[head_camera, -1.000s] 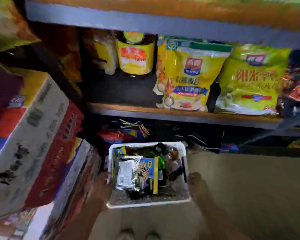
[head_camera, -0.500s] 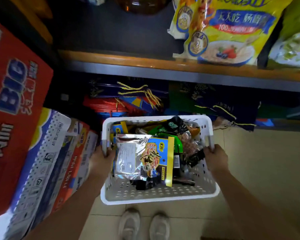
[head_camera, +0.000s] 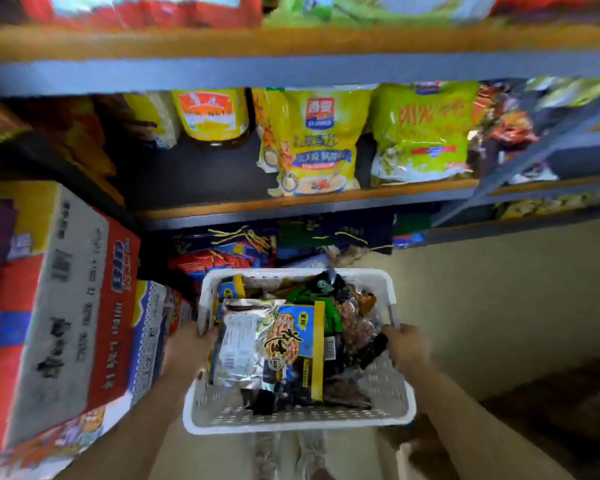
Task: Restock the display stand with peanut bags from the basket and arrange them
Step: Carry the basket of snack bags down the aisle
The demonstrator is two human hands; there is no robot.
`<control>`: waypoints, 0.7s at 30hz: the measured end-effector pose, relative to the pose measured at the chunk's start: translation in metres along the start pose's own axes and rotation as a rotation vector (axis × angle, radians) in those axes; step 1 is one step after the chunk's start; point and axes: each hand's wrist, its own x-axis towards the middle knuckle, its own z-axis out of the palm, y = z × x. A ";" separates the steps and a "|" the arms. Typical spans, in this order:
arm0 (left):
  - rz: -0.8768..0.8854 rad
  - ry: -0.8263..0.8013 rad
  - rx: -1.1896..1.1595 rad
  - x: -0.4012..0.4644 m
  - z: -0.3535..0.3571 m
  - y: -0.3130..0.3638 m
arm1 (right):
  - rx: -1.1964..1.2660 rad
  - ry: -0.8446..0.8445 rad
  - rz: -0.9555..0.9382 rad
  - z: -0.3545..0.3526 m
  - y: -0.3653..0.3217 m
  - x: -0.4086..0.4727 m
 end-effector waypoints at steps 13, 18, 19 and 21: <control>0.702 -0.250 0.342 -0.143 0.088 0.269 | 0.387 0.367 0.175 -0.229 0.113 -0.032; 0.795 -0.339 0.387 -0.182 0.200 0.394 | 0.607 0.483 0.262 -0.333 0.158 0.019; 0.826 -0.352 0.409 -0.193 0.221 0.420 | 0.646 0.499 0.290 -0.356 0.165 0.027; 0.881 -0.401 0.423 -0.214 0.265 0.473 | 0.753 0.542 0.321 -0.400 0.176 0.043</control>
